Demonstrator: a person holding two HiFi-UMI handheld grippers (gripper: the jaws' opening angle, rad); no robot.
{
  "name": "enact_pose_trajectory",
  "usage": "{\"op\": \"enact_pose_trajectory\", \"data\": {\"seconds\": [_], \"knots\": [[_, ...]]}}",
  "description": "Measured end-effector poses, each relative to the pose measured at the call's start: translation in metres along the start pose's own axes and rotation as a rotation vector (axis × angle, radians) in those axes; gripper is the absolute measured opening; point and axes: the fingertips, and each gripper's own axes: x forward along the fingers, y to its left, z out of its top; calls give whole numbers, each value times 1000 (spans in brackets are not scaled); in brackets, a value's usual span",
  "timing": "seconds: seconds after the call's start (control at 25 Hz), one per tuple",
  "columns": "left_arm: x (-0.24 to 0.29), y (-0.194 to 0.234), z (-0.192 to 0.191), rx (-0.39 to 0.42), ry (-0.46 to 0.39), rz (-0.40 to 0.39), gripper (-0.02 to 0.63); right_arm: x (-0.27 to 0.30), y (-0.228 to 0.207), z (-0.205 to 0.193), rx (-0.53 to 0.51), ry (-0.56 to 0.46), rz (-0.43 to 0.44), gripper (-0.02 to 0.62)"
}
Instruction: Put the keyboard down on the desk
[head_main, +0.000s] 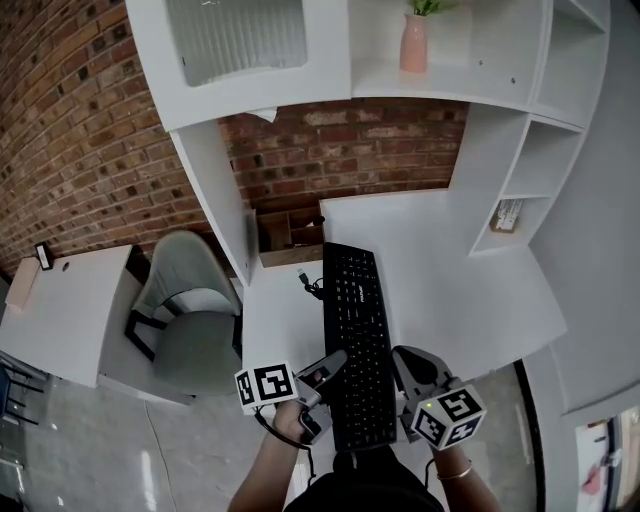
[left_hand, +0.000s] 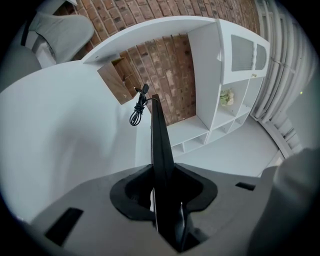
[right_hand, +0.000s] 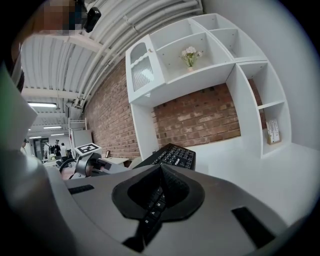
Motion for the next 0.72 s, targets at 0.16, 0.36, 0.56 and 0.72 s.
{"op": "enact_pose_trajectory", "data": {"seconds": [0.16,0.36,0.56,0.72], "knots": [[28,12,20,-10,8,15,115,26,-25,5,7,13,3,6],[64,28,44,-31,9,28,115,57,-60,6,18,44,7,6],[95,43,62,-55,3,22,115,84,-90,4,20,79,19,5],[114,59,72,-72,-2,40,115,103,-106,1,21,97,29,6]]}}
